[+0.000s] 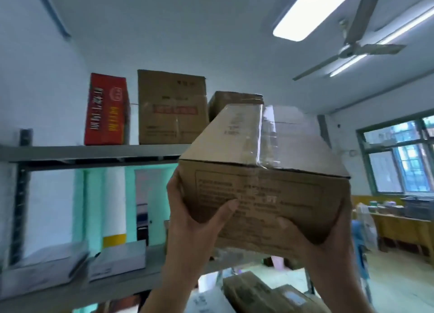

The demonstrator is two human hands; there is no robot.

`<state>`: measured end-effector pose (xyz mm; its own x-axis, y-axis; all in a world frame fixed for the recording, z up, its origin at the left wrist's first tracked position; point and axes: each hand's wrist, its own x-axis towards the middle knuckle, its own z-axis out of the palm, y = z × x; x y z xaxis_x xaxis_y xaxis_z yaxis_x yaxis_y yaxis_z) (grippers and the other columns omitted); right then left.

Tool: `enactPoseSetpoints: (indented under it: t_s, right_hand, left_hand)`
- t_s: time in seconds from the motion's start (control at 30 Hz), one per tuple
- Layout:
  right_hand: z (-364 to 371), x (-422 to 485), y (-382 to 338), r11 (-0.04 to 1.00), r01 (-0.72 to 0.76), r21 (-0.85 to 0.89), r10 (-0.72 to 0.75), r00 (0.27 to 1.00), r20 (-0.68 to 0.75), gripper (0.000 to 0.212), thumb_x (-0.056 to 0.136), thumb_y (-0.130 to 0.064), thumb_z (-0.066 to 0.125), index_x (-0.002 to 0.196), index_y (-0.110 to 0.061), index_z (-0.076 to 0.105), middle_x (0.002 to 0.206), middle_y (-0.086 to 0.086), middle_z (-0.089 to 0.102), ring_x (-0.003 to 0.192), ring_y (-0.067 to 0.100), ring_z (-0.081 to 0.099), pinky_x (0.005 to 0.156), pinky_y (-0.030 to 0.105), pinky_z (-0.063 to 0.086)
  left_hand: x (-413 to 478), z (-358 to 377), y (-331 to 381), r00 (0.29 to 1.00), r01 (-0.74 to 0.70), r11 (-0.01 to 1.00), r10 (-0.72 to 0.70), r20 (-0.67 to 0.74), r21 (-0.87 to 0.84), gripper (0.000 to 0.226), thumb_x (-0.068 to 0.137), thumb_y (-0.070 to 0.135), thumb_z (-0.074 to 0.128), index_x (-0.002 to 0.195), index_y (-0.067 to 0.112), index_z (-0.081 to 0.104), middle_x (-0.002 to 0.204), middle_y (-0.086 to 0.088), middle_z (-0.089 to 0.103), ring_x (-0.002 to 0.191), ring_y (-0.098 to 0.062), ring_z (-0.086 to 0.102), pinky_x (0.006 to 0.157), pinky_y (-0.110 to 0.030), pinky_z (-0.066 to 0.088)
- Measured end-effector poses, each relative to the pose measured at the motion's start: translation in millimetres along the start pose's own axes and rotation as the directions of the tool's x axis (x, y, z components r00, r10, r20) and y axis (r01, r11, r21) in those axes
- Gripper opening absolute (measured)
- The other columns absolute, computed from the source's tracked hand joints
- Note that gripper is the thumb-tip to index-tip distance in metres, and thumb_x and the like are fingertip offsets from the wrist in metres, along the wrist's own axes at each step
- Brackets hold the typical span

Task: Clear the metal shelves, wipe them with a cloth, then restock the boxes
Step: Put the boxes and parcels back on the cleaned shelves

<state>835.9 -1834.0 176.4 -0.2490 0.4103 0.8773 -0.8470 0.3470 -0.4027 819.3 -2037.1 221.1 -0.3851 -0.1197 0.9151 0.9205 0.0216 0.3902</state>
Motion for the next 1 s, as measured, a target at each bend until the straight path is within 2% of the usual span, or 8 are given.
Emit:
enactPoseSetpoints:
  t_s: [0.1,0.2,0.33,0.43,0.5,0.6,0.77,1.0]
  right_hand:
    - [73.1,-5.8,-30.6,0.992,0.053,0.116,-0.060,0.997,0.058,0.118,0.052,-0.052,0.082,0.153,-0.043,0.023,0.142,-0.011,0.049,0.127,0.005,0.051,0.101,0.033,0.050]
    - [155.2,-21.2,-67.0,0.968,0.099,0.232,-0.130,0.984,0.123,0.115,0.056,-0.047,0.083,0.154,-0.037,0.023,0.138,-0.013,0.048,0.124,-0.001,0.049,0.097,0.021,0.049]
    - [256.2,-40.2,-101.0,0.910,0.110,0.401,-0.201,0.960,0.193,0.119,0.063,-0.047,0.084,0.158,-0.037,0.013,0.146,-0.004,0.043,0.133,0.016,0.048,0.099,0.051,0.054]
    - [336.1,-64.8,-125.6,0.856,0.099,0.508,-0.243,0.944,0.225,0.114,0.069,-0.048,0.083,0.157,-0.042,0.012,0.148,-0.004,0.042,0.134,0.016,0.047,0.099,0.043,0.055]
    - [377.3,-78.9,-133.3,0.826,0.068,0.559,-0.247,0.936,0.251,0.110,0.071,-0.046,0.083,0.156,-0.045,0.014,0.148,-0.006,0.042,0.134,0.013,0.046,0.098,0.037,0.056]
    - [433.7,-93.9,-134.7,0.801,0.014,0.598,-0.248,0.918,0.311,0.109,0.072,-0.048,0.082,0.157,-0.043,0.014,0.149,-0.009,0.040,0.136,0.011,0.044,0.098,0.040,0.057]
    - [511.6,-91.2,-121.3,0.814,-0.016,0.581,-0.252,0.891,0.378,0.105,0.071,-0.052,0.083,0.149,-0.059,0.013,0.143,-0.026,0.040,0.131,-0.008,0.041,0.095,0.016,0.046]
    - [589.3,-47.4,-75.2,0.841,0.013,0.541,-0.297,0.847,0.441,0.102,0.079,-0.043,0.077,0.151,-0.058,0.007,0.144,-0.025,0.037,0.124,-0.019,0.037,0.091,0.020,0.043]
  left_hand:
    - [17.1,-74.8,22.2,0.992,-0.090,0.992,0.098,-0.080,0.093,0.097,0.066,0.033,0.089,0.143,0.042,0.031,0.133,0.020,0.050,0.124,-0.001,0.055,0.093,-0.025,0.056]
    - [27.9,-159.9,43.6,0.968,-0.172,0.971,0.198,-0.152,0.164,0.099,0.070,0.022,0.090,0.147,0.033,0.028,0.131,0.017,0.052,0.120,0.000,0.057,0.088,-0.020,0.056]
    - [41.0,-260.6,64.2,0.927,-0.226,0.919,0.305,-0.217,0.323,0.100,0.072,0.025,0.088,0.149,0.030,0.025,0.132,0.027,0.051,0.123,0.002,0.053,0.092,-0.015,0.051]
    - [50.7,-339.8,75.9,0.903,-0.231,0.852,0.368,-0.222,0.470,0.101,0.075,0.029,0.086,0.153,0.029,0.021,0.141,0.018,0.047,0.129,-0.001,0.049,0.100,-0.027,0.052]
    - [57.8,-378.7,75.9,0.909,-0.214,0.829,0.364,-0.206,0.517,0.098,0.078,0.025,0.086,0.153,0.029,0.022,0.136,0.024,0.048,0.127,0.001,0.050,0.097,-0.025,0.054]
    - [66.4,-427.7,63.7,0.919,-0.169,0.828,0.328,-0.218,0.534,0.095,0.077,0.026,0.080,0.151,0.035,0.022,0.127,0.032,0.050,0.124,0.005,0.051,0.092,-0.018,0.054]
    - [98.0,-479.7,20.5,0.917,-0.120,0.838,0.299,-0.263,0.532,0.092,0.078,0.026,0.080,0.151,0.039,0.024,0.126,0.032,0.051,0.121,0.006,0.052,0.086,-0.013,0.054]
    - [162.2,-515.3,-41.4,0.934,-0.127,0.837,0.282,-0.221,0.533,0.084,0.085,0.017,0.077,0.151,0.032,0.027,0.126,0.027,0.058,0.119,0.004,0.056,0.087,-0.013,0.052]
